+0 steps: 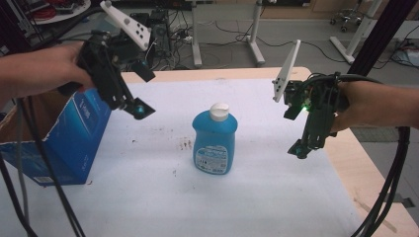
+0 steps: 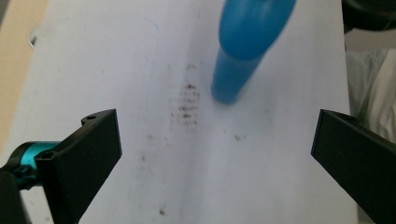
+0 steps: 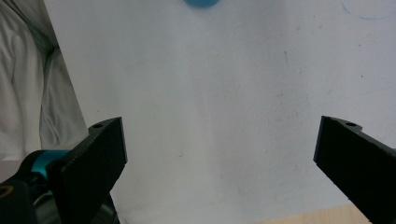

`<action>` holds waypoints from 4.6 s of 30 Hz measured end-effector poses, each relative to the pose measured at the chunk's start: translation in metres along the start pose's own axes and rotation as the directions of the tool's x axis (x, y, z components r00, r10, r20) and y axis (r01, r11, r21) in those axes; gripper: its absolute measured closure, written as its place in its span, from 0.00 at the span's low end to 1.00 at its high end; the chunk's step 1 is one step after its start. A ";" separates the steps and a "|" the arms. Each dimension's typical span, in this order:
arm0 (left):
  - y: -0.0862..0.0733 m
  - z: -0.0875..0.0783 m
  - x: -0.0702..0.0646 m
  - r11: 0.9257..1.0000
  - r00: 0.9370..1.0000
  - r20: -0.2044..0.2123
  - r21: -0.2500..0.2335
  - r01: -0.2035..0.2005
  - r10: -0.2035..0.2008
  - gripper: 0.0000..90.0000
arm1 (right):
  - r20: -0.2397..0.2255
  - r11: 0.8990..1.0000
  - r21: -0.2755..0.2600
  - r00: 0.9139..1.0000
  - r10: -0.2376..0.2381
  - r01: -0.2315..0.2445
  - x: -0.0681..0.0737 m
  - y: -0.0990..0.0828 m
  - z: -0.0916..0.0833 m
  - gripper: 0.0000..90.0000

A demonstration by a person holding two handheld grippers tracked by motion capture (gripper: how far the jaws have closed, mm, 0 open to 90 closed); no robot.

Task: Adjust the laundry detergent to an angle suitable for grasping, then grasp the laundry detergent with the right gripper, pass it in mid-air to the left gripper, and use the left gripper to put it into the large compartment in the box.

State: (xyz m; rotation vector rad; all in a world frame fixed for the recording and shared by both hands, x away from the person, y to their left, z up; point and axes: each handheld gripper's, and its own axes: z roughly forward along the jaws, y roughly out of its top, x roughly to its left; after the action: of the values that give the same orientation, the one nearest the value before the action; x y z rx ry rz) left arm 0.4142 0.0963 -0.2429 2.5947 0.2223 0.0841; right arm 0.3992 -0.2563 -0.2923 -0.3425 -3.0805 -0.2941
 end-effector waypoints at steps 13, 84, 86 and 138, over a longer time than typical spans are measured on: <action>-0.042 -0.006 -0.036 0.991 0.998 0.008 0.121 0.054 -0.056 0.02 | 0.013 0.999 -0.026 1.000 -0.019 0.019 -0.027 0.010 -0.018 0.02; -0.068 -0.002 -0.057 0.982 0.997 0.035 0.181 0.063 -0.070 0.02 | 0.015 0.977 -0.205 0.998 0.060 -0.056 -0.016 0.011 -0.013 0.02; -0.067 -0.001 -0.056 0.982 0.997 0.034 0.175 0.065 -0.072 0.02 | 0.008 0.971 -0.226 0.997 0.078 -0.075 -0.013 0.010 -0.010 0.02; -0.066 0.012 -0.049 0.986 0.997 0.053 0.160 0.049 -0.058 0.02 | -0.040 0.799 -0.577 0.984 0.176 -0.166 0.021 0.003 0.064 0.02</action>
State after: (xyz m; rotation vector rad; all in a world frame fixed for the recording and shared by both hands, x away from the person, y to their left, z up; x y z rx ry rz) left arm 0.3578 0.1376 -0.2883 2.7434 0.2879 -0.0287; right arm 0.3786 -0.2370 -0.3537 -0.6311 -2.8623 -1.2335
